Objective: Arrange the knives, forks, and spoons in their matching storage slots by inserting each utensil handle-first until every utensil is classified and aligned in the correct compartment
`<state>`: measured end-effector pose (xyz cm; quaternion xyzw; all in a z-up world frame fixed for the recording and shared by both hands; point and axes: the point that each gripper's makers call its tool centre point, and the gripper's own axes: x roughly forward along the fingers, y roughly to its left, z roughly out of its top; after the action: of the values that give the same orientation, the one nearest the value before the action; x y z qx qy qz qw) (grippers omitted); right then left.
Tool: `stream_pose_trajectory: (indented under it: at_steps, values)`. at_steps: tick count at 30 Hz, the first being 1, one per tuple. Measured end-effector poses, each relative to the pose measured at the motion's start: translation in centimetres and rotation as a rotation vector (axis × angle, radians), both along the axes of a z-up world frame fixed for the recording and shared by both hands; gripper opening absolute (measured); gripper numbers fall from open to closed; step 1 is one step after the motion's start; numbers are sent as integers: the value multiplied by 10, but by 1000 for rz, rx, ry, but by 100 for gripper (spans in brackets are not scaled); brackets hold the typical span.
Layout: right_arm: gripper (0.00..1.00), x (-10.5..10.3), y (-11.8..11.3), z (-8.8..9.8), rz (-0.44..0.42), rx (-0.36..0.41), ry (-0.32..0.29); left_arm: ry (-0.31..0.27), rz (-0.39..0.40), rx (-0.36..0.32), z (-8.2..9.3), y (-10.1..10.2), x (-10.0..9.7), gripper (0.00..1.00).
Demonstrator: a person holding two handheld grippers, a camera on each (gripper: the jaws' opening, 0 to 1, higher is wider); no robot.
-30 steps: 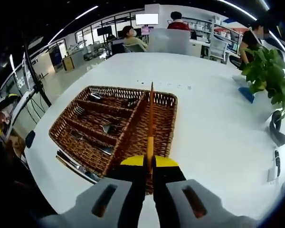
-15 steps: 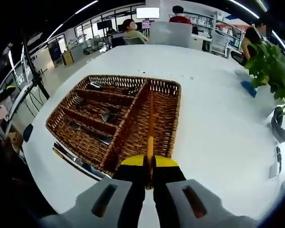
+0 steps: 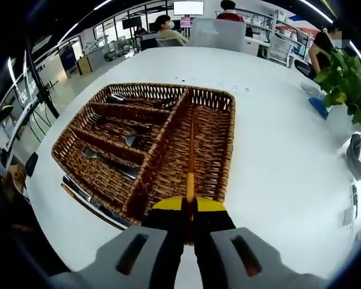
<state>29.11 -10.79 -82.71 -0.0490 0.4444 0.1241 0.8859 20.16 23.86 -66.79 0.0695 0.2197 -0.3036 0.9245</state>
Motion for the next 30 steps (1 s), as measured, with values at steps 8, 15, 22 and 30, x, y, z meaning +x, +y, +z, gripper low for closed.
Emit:
stream_pose_trajectory:
  at_steps: [8,15,22,30]
  values:
    - [2,-2,4,-13,11,-14,40,2,1,8,-2,3,-1,100]
    - [2,-2,9,-22,12,-9,68,2,4,7,-2,3,-2,100]
    - [2,-2,11,-33,18,-10,104,7,6,8,-3,4,-3,100]
    - [3,-1,13,-38,30,-13,130,6,12,6,-3,4,-3,100]
